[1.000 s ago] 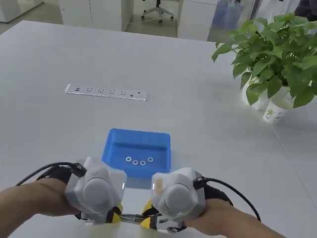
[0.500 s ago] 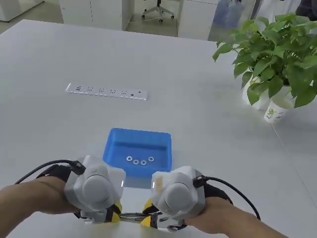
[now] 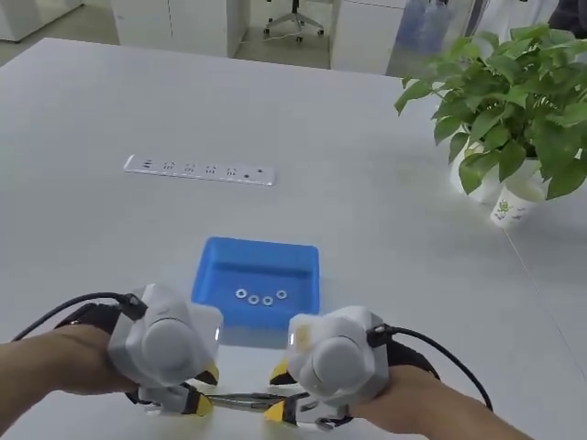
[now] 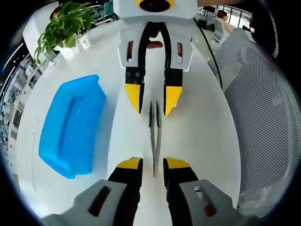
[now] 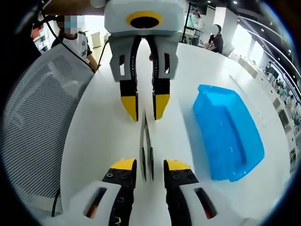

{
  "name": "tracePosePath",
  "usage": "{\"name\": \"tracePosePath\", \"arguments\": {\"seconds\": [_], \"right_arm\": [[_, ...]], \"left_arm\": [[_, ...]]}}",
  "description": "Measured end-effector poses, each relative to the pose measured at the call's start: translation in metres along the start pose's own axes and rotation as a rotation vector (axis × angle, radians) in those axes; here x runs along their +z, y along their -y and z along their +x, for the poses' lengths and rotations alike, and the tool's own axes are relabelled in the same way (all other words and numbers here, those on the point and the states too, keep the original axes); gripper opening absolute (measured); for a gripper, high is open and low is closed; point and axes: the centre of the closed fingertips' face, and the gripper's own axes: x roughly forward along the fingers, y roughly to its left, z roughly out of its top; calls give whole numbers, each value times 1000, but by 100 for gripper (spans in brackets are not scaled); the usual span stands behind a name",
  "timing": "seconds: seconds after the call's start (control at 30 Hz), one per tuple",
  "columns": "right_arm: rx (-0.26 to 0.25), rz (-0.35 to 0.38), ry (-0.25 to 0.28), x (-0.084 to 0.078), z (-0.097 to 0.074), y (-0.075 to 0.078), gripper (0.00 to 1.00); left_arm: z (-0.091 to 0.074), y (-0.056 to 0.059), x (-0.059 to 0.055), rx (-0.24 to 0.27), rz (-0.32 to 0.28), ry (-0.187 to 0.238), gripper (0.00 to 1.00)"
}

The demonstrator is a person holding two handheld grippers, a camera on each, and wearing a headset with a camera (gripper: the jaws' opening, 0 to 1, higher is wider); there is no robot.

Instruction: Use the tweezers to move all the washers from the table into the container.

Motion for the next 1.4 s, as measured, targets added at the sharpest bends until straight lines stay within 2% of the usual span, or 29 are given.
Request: {"name": "tracePosePath", "arguments": {"seconds": [0.07, 0.23, 0.4, 0.47, 0.6, 0.67, 0.77, 0.97, 1.03, 1.17, 1.4], "right_arm": [[-16, 28, 12, -1, -5, 2, 28], [-73, 91, 59, 1, -20, 10, 35], [-122, 149, 104, 1, -35, 16, 45], [-161, 189, 135, 0, -44, 22, 49], [-205, 240, 171, -3, -55, 29, 58], [-220, 256, 178, -5, -60, 32, 62], [-255, 276, 207, -6, -70, 36, 68], [-305, 315, 256, -7, -84, 41, 79], [-311, 324, 261, -9, -86, 40, 83], [-313, 333, 250, -15, -87, 36, 87], [-323, 348, 257, -15, -89, 33, 97]], "left_arm": [[-6, 0, -1, 5, -52, 18, 26], [-23, -6, 3, 48, -123, 86, 33], [-42, -15, 9, 110, -172, 164, 40], [-53, -17, 11, 132, -190, 195, 43], [-65, -19, 9, 161, -220, 240, 53], [-69, -19, 9, 171, -244, 262, 56], [-78, -19, 12, 200, -289, 324, 63], [-91, -14, 10, 248, -360, 397, 76], [-94, -14, 10, 266, -378, 417, 80], [-97, -13, 10, 289, -392, 430, 85], [-96, -17, 16, 300, -388, 436, 92]]}}
